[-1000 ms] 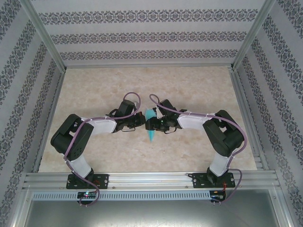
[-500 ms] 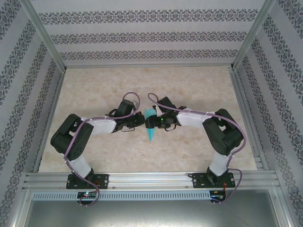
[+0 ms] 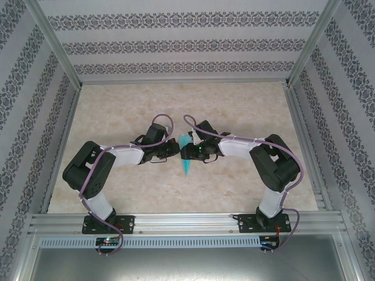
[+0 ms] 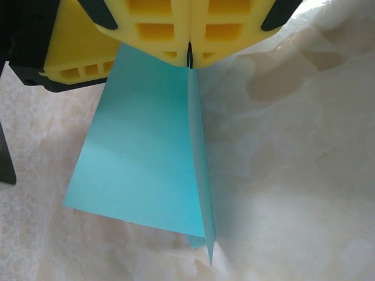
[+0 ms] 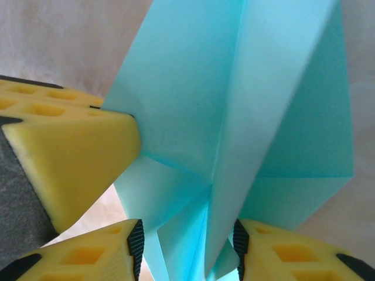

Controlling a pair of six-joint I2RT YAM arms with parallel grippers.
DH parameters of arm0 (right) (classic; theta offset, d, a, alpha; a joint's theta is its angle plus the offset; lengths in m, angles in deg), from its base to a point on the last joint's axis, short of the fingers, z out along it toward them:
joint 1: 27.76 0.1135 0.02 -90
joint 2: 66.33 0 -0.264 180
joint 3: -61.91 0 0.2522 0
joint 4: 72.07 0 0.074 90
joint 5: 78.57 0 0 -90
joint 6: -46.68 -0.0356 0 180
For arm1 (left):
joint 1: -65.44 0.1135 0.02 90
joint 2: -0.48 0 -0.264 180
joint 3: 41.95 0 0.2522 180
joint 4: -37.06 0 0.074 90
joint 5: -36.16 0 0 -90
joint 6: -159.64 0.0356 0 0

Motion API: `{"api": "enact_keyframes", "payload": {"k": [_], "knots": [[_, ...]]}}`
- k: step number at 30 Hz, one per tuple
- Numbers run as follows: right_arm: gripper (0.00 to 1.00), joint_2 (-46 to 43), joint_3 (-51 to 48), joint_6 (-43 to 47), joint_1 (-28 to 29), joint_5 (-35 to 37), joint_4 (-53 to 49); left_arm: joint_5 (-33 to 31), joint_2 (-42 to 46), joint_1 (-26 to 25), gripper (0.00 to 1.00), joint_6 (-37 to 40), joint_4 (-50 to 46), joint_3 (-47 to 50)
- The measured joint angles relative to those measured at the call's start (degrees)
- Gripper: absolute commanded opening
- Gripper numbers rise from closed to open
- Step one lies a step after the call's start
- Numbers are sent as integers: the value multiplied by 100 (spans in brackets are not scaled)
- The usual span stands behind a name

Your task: Fold a paper plane with a square sheet of paper (pick it up from the middle)

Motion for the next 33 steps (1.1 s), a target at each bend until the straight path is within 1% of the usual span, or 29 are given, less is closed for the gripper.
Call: {"api": "enact_keyframes", "payload": {"k": [3, 6, 8, 15, 18, 22, 25, 27, 30, 31, 33], "knots": [[43, 0, 2, -39, 2, 17, -55, 33, 0, 0, 3, 0, 7, 0], [37, 7, 31, -68, 31, 83, -138, 61, 0, 0, 3, 0, 7, 0], [36, 22, 70, -83, 48, 133, -177, 61, 0, 0, 3, -2, 9, 0], [37, 50, 175, -179, 85, 306, -256, 61, 0, 0, 3, -2, 48, 0], [35, 50, 177, -234, 85, 367, -275, 61, 0, 0, 3, -2, 48, 0], [31, 50, 177, -319, 85, 415, -293, 66, -2, 0, 3, -2, 48, 0], [24, 55, 179, -361, 85, 444, -297, 66, 0, 0, 5, -2, 48, 0], [18, 66, 181, -365, 85, 476, -317, 66, 0, 0, 9, -4, 48, 0], [10, 76, 210, -367, 85, 570, -407, 63, 0, 0, 23, -20, 46, 0], [9, 76, 232, -350, 85, 603, -450, 61, 4, 0, 30, -22, 44, 0], [6, 76, 291, -317, 87, 713, -555, 42, 74, 2, 46, -42, -20, 0]]}}
